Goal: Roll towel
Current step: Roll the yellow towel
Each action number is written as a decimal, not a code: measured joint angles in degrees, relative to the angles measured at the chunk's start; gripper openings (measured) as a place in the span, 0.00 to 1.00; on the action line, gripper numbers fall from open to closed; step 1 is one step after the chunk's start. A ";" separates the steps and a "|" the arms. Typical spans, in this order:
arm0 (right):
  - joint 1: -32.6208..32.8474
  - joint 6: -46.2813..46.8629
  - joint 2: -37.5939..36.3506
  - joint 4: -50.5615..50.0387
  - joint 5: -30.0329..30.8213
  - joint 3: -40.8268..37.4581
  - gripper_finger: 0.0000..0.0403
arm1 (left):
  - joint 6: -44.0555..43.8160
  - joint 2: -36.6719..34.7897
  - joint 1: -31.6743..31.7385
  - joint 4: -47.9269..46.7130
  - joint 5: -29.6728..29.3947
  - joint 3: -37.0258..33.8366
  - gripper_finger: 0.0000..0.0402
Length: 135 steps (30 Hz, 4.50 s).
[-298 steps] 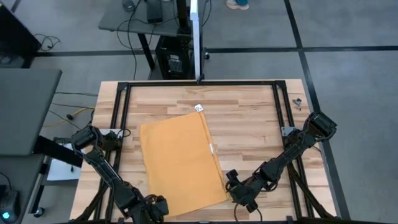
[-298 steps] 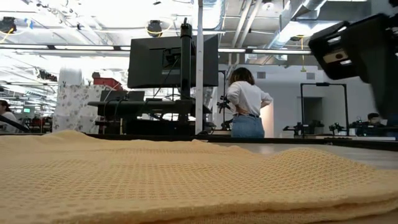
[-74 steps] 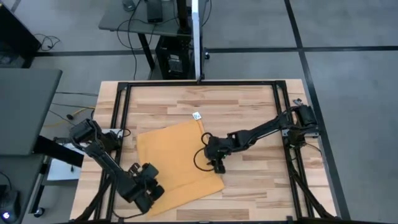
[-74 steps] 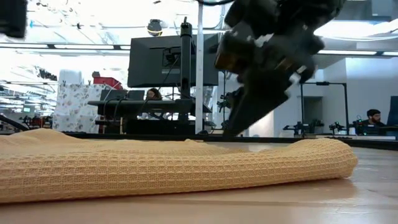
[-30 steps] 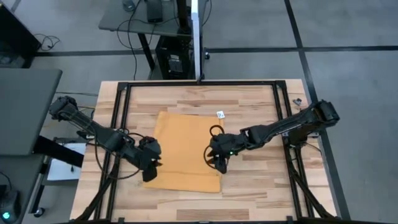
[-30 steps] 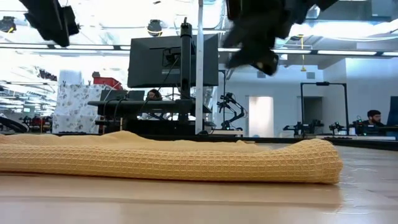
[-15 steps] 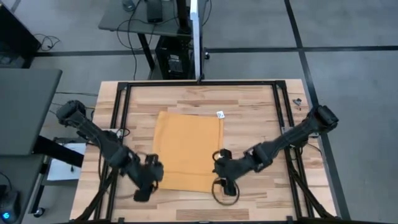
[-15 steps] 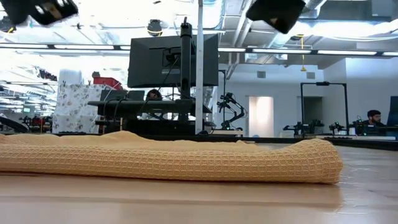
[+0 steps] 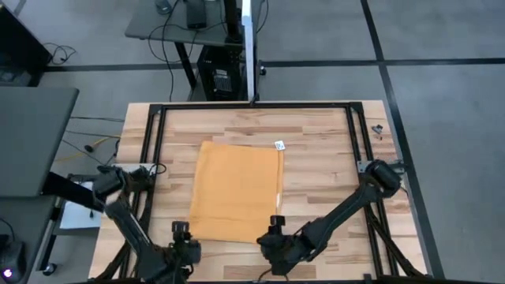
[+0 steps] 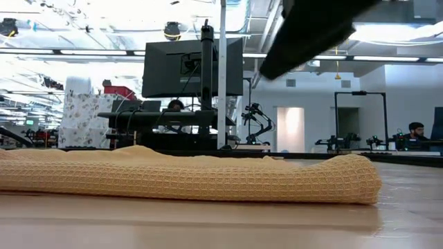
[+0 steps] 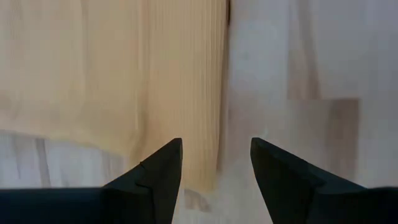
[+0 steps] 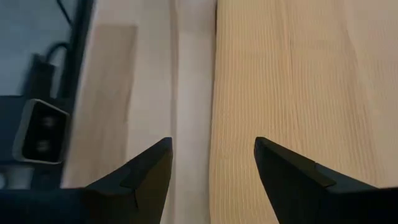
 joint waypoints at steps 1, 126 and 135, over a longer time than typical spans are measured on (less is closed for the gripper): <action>-0.18 -0.29 0.90 -0.30 0.03 0.55 0.55 | -0.07 1.27 -0.10 0.06 -0.15 0.00 0.44; -4.53 21.59 -4.94 23.37 -35.43 -16.48 0.00 | -5.38 -25.65 16.37 34.86 26.25 -27.64 0.00; -10.19 29.68 -11.74 41.66 -41.64 -32.21 0.00 | 3.69 -26.06 24.30 36.79 30.23 -31.58 0.00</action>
